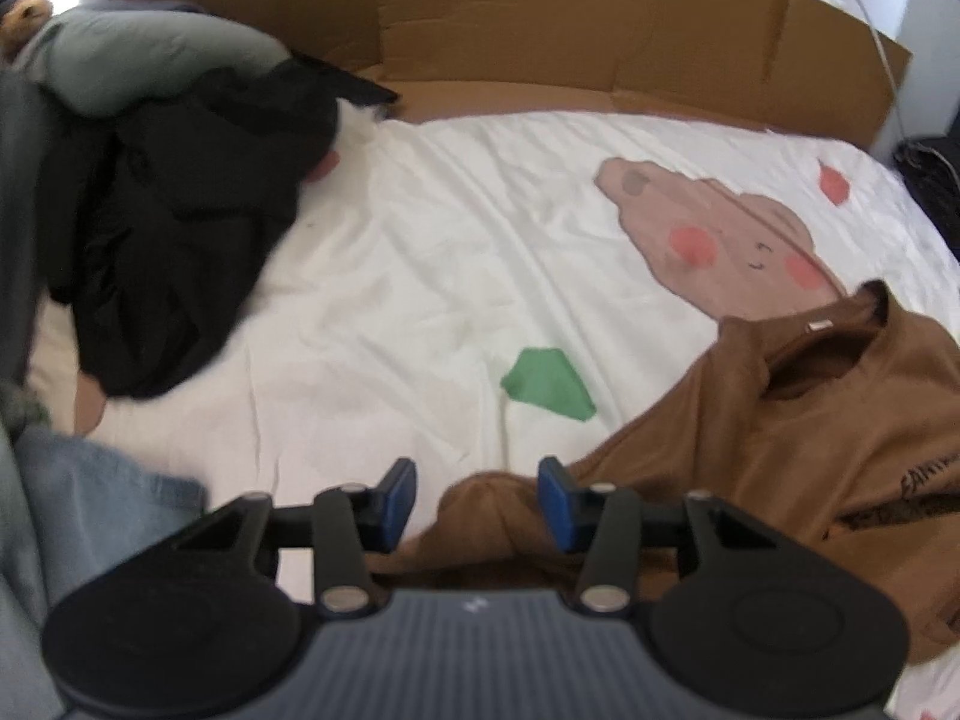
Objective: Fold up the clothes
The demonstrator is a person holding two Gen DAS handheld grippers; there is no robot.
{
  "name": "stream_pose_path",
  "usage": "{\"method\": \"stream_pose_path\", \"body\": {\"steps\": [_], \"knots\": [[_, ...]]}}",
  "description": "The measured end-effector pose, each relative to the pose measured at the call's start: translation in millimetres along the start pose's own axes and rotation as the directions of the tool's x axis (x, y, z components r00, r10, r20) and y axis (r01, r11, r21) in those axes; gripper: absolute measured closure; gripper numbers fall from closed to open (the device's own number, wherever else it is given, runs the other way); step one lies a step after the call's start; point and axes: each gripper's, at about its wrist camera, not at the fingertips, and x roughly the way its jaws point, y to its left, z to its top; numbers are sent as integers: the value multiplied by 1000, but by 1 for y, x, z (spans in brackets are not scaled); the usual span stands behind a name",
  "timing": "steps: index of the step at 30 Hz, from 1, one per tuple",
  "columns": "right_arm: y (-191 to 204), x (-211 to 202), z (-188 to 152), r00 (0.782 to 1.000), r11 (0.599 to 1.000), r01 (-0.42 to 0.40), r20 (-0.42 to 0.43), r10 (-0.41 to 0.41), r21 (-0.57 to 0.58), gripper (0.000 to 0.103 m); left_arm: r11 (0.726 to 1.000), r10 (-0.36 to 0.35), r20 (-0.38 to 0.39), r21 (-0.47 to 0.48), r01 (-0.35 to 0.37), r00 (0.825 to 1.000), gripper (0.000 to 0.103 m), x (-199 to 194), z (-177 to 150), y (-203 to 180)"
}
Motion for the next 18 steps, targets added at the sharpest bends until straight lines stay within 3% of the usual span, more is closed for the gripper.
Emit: {"method": "stream_pose_path", "body": {"steps": [4,10,15,18], "knots": [[-2,0,0,1000,1000,-8,-4,8,4,94,980,-27,-80,193,42,996,55,1,5,-5],[-4,1,-1,1000,1000,-11,-2,11,-2,94,961,-83,-168,248,123,982,55,12,23,8],[-3,2,-2,1000,1000,-7,-1,7,-11,94,916,-114,-299,337,217,947,55,31,40,2],[-3,2,-2,1000,1000,-7,-1,7,-10,94,899,-114,-398,349,265,910,54,53,51,-3]]}}
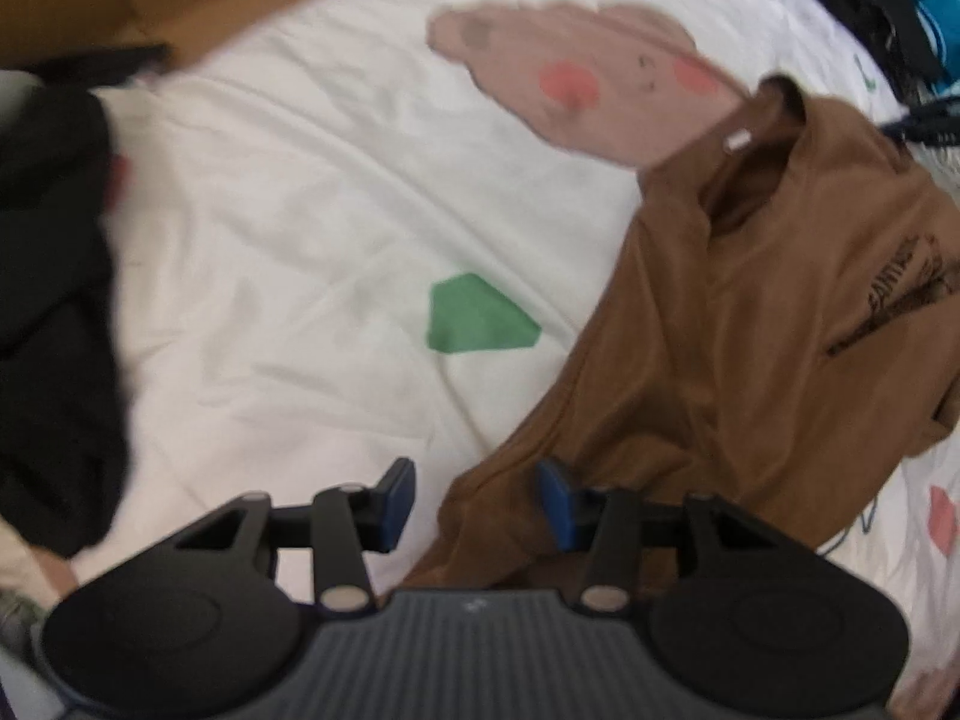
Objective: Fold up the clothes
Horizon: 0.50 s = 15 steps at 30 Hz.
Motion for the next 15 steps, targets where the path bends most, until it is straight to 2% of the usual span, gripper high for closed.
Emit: {"method": "stream_pose_path", "body": {"steps": [5,7,8,12,15], "knots": [[3,0,-2,1000,1000,-3,2,3,7,94,996,-74,-137,31,79,988,54,27,12,7],[2,0,-2,1000,1000,-9,1,9,7,94,994,-95,-158,34,102,983,62,28,14,8],[1,0,-1,1000,1000,-11,0,11,7,94,993,-104,-166,36,112,981,70,27,15,7],[3,1,-1,1000,1000,-6,2,6,-7,95,992,-79,-191,77,96,978,75,21,9,-1],[5,-1,-1,1000,1000,4,9,-4,-16,97,995,-38,-176,89,55,984,75,12,5,-5]]}}
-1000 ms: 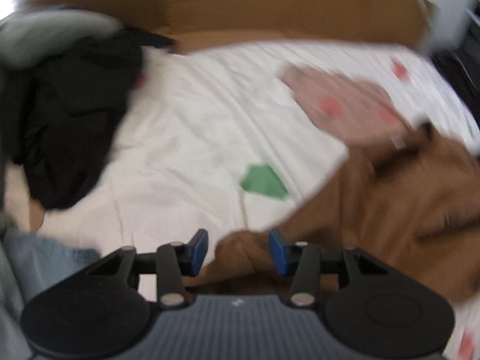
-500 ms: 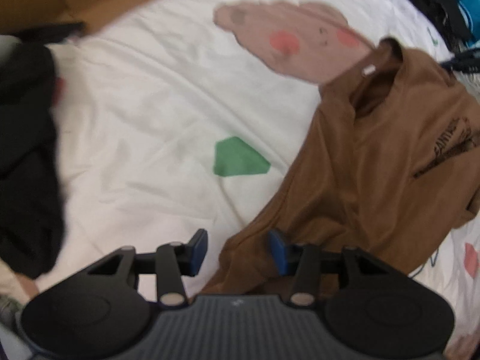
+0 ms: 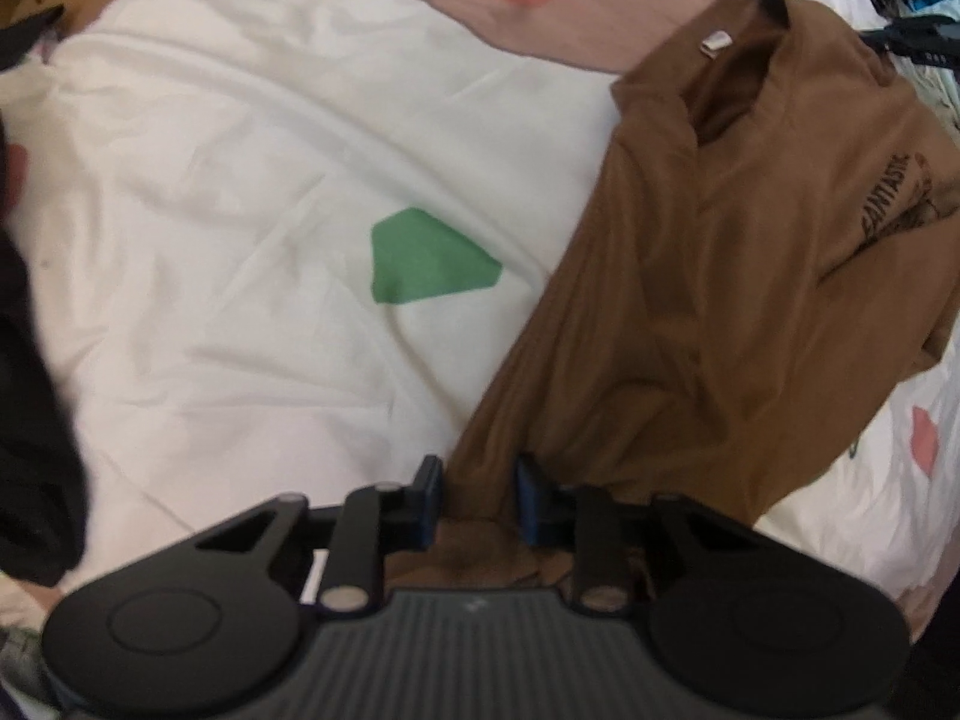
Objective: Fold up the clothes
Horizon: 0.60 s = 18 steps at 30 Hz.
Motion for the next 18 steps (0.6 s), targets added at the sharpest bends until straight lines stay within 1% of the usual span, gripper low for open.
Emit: {"method": "stream_pose_path", "body": {"steps": [4,6,7,8,11,14,16,18], "knots": [[0,-4,1,1000,1000,16,19,-16,-3,98,997,71,3,34,-71,997,76,-10,-6,-13],[-1,-7,1,999,1000,21,38,-22,8,98,993,106,2,59,-106,994,81,-15,-8,-21],[-2,-8,1,999,1000,18,43,-19,22,98,990,121,0,75,-121,993,82,-17,-8,-24],[-3,-8,1,999,999,14,47,-16,35,98,987,137,1,87,-137,991,85,-20,-7,-27],[-2,-7,-3,998,999,12,54,-14,40,98,977,174,-6,122,-172,985,87,-27,-2,-35],[0,-9,-6,997,999,19,70,-21,26,99,965,216,-7,155,-212,976,88,-36,11,-42],[2,-13,-8,996,999,34,88,-35,8,99,964,233,14,126,-233,972,89,-43,21,-41],[4,-16,-8,994,999,52,102,-51,-10,99,969,239,36,56,-241,970,93,-51,25,-31]]}}
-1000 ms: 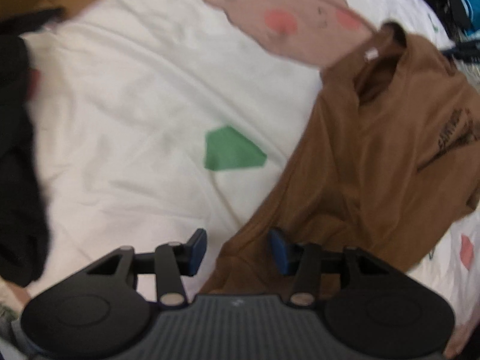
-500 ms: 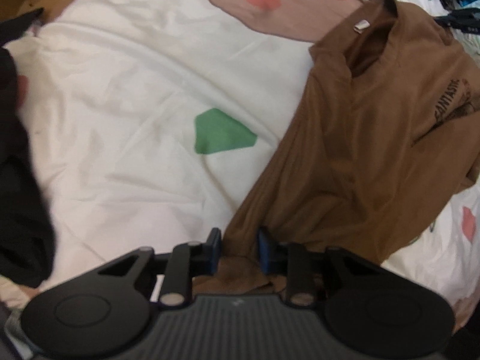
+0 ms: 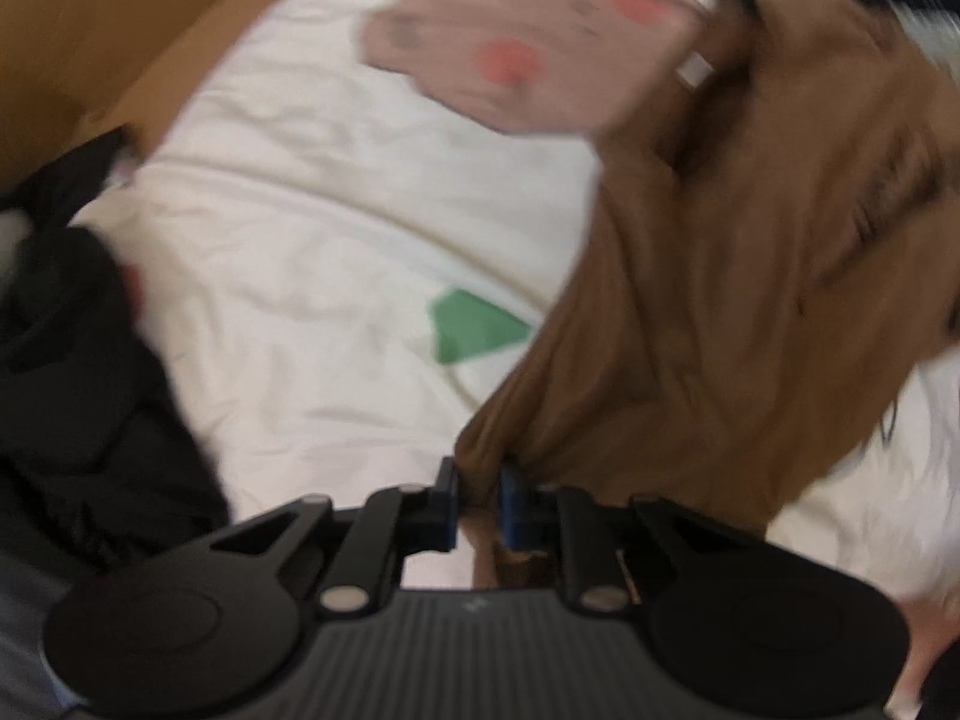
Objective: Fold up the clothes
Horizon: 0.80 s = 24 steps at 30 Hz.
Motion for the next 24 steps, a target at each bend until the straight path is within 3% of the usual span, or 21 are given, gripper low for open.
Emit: {"method": "stream_pose_path", "body": {"steps": [3,9,19,24], "knots": [[3,-5,1,1000,999,21,22,-20,-31,99,995,9,31,-96,-6,999,94,-8,0,15],[5,-17,15,992,988,103,87,-93,-111,99,974,156,81,-179,-140,984,96,-18,0,30],[20,-29,39,958,945,243,206,-199,-220,99,944,295,166,-202,-260,941,97,-22,11,39],[25,-33,49,937,925,301,250,-243,-232,99,932,328,204,-228,-281,922,97,-25,18,43]]}}
